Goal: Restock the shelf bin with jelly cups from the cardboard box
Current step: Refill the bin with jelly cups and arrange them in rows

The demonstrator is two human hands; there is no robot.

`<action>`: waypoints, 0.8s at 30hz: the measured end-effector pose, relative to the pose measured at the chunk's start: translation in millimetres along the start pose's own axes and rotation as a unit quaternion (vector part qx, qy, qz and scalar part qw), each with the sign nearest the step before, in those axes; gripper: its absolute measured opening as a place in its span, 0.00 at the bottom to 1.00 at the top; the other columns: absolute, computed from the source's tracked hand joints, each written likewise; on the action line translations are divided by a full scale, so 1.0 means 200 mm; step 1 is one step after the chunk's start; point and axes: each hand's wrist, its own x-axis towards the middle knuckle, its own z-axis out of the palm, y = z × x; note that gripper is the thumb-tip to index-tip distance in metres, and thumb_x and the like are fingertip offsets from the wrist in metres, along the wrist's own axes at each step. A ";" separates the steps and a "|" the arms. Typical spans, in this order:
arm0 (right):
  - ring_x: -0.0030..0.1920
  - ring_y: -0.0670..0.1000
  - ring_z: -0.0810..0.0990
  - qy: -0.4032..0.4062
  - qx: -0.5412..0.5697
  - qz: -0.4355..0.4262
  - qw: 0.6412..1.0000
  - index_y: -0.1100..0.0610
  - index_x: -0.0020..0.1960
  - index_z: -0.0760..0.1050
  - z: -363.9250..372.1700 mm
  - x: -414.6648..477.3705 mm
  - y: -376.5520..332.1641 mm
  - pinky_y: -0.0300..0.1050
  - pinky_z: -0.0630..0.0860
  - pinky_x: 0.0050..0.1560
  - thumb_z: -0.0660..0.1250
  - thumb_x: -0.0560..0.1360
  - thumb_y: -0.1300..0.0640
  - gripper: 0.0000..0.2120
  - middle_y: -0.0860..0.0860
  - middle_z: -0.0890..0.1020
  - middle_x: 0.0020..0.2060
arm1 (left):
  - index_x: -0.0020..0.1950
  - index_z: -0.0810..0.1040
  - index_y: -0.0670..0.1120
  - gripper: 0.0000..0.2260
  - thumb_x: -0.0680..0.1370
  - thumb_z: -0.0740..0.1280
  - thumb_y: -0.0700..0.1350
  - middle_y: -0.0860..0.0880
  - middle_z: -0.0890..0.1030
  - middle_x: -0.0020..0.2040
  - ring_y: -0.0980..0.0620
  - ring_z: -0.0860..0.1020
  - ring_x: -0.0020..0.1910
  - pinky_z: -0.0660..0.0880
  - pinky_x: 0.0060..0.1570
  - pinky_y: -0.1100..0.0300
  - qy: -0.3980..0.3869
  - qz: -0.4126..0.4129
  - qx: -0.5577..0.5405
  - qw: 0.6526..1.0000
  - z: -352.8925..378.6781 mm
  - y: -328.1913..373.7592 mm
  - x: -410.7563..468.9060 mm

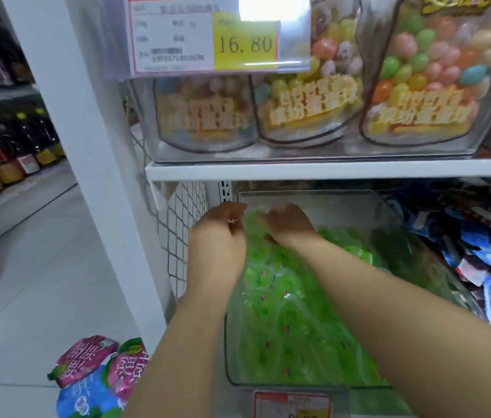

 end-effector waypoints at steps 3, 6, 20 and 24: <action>0.38 0.48 0.84 -0.015 0.112 0.052 0.992 0.59 0.36 0.76 0.04 0.06 0.03 0.46 0.78 0.46 0.64 0.75 0.55 0.12 0.55 0.82 0.36 | 0.53 0.82 0.45 0.12 0.75 0.63 0.34 0.46 0.83 0.51 0.47 0.80 0.48 0.68 0.44 0.69 0.006 0.011 0.001 1.000 0.01 -0.02 0.01; 0.39 0.57 0.84 -0.007 0.219 0.093 0.971 0.61 0.38 0.74 0.05 0.06 0.06 0.52 0.80 0.48 0.68 0.73 0.57 0.08 0.53 0.79 0.27 | 0.55 0.82 0.45 0.12 0.76 0.63 0.34 0.46 0.83 0.51 0.48 0.80 0.48 0.70 0.46 0.65 0.000 0.022 0.009 1.000 0.02 -0.03 0.01; 0.49 0.55 0.78 0.022 -0.240 -0.123 0.963 0.55 0.37 0.73 -0.45 -0.29 0.07 0.43 0.63 0.39 0.62 0.75 0.56 0.09 0.54 0.78 0.41 | 0.61 0.77 0.53 0.15 0.76 0.63 0.42 0.48 0.80 0.57 0.43 0.79 0.52 0.76 0.50 0.52 -0.078 0.096 0.152 0.981 -0.04 0.14 -0.05; 0.57 0.56 0.76 -0.013 -0.305 -0.140 0.942 0.55 0.54 0.79 -0.51 -0.38 0.25 0.42 0.70 0.54 0.64 0.75 0.53 0.11 0.54 0.80 0.54 | 0.64 0.74 0.55 0.14 0.78 0.62 0.46 0.49 0.78 0.60 0.45 0.78 0.56 0.75 0.53 0.52 -0.184 0.102 0.185 0.960 0.07 0.24 -0.15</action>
